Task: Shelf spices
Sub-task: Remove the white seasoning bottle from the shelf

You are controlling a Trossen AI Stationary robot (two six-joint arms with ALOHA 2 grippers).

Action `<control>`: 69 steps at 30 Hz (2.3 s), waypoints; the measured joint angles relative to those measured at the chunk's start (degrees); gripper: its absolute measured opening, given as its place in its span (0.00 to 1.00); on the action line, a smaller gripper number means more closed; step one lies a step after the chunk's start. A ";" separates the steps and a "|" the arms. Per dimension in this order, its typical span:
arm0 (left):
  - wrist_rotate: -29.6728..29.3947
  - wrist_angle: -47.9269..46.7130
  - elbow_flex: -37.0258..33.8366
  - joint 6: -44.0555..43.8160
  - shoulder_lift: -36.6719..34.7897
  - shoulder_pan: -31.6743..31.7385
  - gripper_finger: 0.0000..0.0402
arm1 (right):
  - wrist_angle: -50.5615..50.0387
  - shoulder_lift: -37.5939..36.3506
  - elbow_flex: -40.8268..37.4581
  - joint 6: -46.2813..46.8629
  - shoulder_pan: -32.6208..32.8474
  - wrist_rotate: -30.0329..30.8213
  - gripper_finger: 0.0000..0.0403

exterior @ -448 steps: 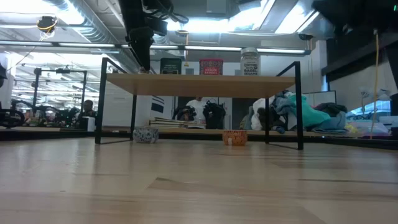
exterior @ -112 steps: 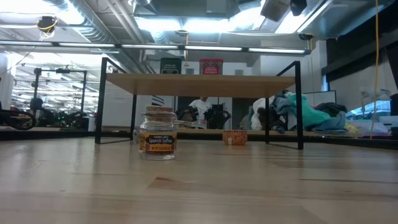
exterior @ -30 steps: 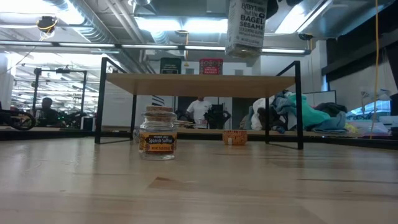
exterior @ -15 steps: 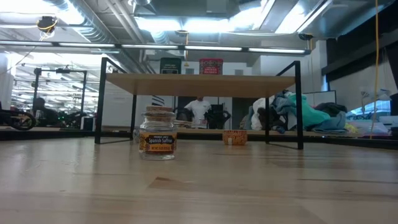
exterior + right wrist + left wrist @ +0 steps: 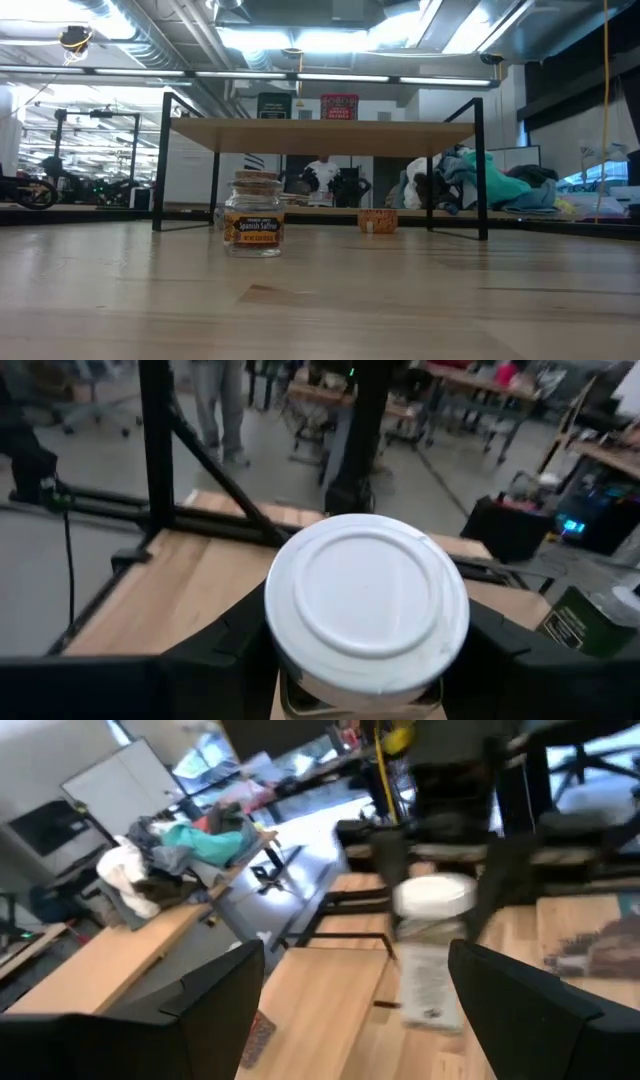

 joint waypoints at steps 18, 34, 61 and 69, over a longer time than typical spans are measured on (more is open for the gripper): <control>12.23 -6.10 0.00 0.12 -0.93 3.53 0.77 | -1.67 2.88 -4.09 14.60 11.71 20.55 0.50; 14.41 -7.84 -0.04 -2.40 1.90 3.78 0.77 | -1.83 19.81 -4.10 29.93 13.10 18.87 0.50; 10.80 -2.81 -0.04 -4.52 3.62 0.70 0.77 | 2.01 27.58 -4.10 24.34 6.19 2.52 0.50; 9.40 -2.81 -0.04 -5.69 3.62 0.33 0.77 | 2.76 27.58 -4.10 22.72 2.61 -1.00 0.52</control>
